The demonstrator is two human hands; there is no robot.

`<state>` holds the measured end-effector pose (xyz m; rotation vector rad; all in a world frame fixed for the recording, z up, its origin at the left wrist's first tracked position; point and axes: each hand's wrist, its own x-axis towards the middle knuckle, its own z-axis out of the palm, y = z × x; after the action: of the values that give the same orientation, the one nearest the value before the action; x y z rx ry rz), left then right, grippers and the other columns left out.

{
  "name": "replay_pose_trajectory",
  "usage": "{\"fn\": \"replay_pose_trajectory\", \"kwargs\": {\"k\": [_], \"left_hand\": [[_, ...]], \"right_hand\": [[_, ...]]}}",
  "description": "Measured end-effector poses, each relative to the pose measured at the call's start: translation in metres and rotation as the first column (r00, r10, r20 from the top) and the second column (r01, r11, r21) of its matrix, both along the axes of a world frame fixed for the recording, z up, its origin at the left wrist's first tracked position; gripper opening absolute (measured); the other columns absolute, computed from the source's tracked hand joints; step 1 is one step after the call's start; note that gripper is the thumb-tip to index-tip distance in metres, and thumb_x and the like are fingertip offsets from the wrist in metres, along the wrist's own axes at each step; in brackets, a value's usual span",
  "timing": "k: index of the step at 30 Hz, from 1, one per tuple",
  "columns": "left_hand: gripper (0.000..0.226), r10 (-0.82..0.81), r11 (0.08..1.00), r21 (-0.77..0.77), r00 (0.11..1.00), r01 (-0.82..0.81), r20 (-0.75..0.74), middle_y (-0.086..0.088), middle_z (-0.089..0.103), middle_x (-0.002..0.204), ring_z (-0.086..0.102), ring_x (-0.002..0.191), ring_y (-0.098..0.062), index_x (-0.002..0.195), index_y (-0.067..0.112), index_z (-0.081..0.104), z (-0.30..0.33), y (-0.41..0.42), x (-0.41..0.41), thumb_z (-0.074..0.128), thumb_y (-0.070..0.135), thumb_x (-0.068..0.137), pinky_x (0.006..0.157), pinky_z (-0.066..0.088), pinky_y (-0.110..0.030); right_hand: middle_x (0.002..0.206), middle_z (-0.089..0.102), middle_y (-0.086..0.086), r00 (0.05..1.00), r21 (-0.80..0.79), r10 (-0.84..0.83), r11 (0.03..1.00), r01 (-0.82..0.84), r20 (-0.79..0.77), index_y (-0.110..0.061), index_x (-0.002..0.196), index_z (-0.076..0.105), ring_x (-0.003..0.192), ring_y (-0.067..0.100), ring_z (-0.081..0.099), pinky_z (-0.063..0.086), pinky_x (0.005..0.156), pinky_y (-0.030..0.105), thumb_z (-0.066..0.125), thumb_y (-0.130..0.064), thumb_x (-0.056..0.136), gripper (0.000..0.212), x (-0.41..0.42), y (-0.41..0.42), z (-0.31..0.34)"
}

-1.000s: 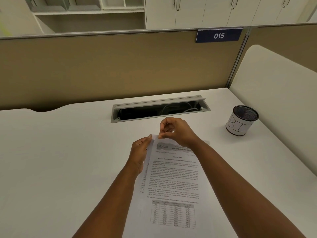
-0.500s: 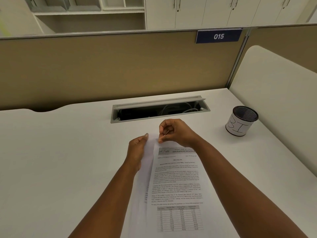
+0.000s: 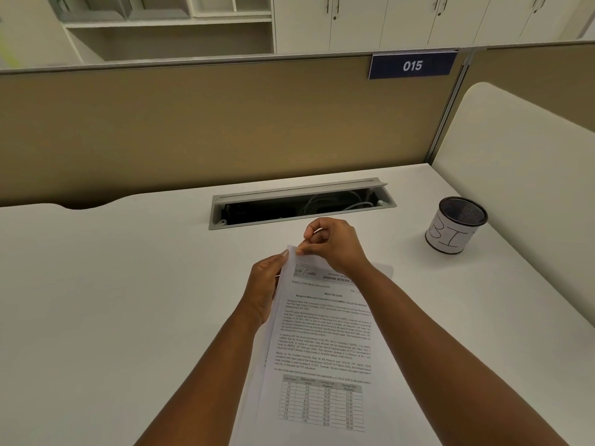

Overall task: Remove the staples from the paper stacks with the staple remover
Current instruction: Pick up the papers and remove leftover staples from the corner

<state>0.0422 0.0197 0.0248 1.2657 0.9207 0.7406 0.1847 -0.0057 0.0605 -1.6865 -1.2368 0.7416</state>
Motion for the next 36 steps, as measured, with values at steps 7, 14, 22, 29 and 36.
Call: {"fn": "replay_pose_trajectory", "kwargs": {"k": [7, 14, 22, 29, 36], "left_hand": [[0.025, -0.002, 1.0, 0.01, 1.0, 0.002, -0.023, -0.002, 0.069, 0.075, 0.062, 0.07, -0.026, 0.08, 0.018, 0.066, 0.001, -0.002, 0.002, 0.046, 0.026, 0.093, 0.066, 0.051, -0.034], [0.024, -0.023, 0.998, 0.056, 0.999, 0.025, -0.045, 0.004, 0.071, 0.072, 0.065, 0.065, -0.02, 0.083, 0.019, 0.066, 0.0, 0.0, 0.003, 0.046, 0.027, 0.093, 0.061, 0.054, -0.027], [0.023, -0.005, 0.993, 0.116, 1.0, 0.008, -0.031, 0.007, 0.071, 0.07, 0.067, 0.063, -0.015, 0.083, 0.024, 0.066, -0.001, 0.001, 0.001, 0.046, 0.027, 0.093, 0.061, 0.055, -0.026], [0.027, 0.008, 0.99, 0.144, 1.0, -0.007, -0.007, 0.01, 0.072, 0.067, 0.068, 0.061, -0.011, 0.081, 0.025, 0.065, -0.001, 0.001, 0.002, 0.042, 0.028, 0.095, 0.058, 0.055, -0.02], [0.027, 0.022, 0.988, 0.153, 1.0, -0.021, -0.007, 0.009, 0.071, 0.068, 0.068, 0.06, -0.012, 0.081, 0.025, 0.065, -0.002, 0.002, 0.002, 0.042, 0.03, 0.095, 0.057, 0.055, -0.02]], "right_hand": [[0.077, 0.067, 0.001, 1.0, -0.012, -0.022, 1.0, 0.022, 0.01, -0.015, 0.074, 0.059, 0.063, 0.005, 0.061, 0.044, 0.059, 0.008, 0.077, -0.014, 0.071, 0.019, -0.001, 0.002, -0.002], [0.076, 0.066, 0.0, 0.998, 0.014, -0.048, 0.999, 0.048, 0.026, -0.014, 0.075, 0.061, 0.059, 0.001, 0.059, 0.041, 0.056, 0.005, 0.077, -0.015, 0.071, 0.017, -0.002, 0.004, -0.003], [0.108, 0.068, 0.004, 0.973, 0.012, -0.013, 1.0, 0.011, 0.232, -0.013, 0.096, 0.073, 0.076, 0.005, 0.05, 0.034, 0.059, 0.008, 0.072, -0.025, 0.077, 0.023, -0.003, 0.007, -0.011], [0.105, 0.069, 0.008, 0.949, 0.063, -0.012, 0.998, -0.008, 0.314, -0.01, 0.101, 0.071, 0.084, 0.013, 0.054, 0.037, 0.066, 0.014, 0.065, -0.021, 0.083, 0.023, -0.007, 0.007, -0.013], [0.104, 0.071, 0.009, 0.932, 0.078, -0.002, 0.997, -0.028, 0.363, -0.01, 0.103, 0.071, 0.087, 0.019, 0.06, 0.037, 0.069, 0.017, 0.063, -0.021, 0.085, 0.023, -0.009, 0.004, -0.01]]}}
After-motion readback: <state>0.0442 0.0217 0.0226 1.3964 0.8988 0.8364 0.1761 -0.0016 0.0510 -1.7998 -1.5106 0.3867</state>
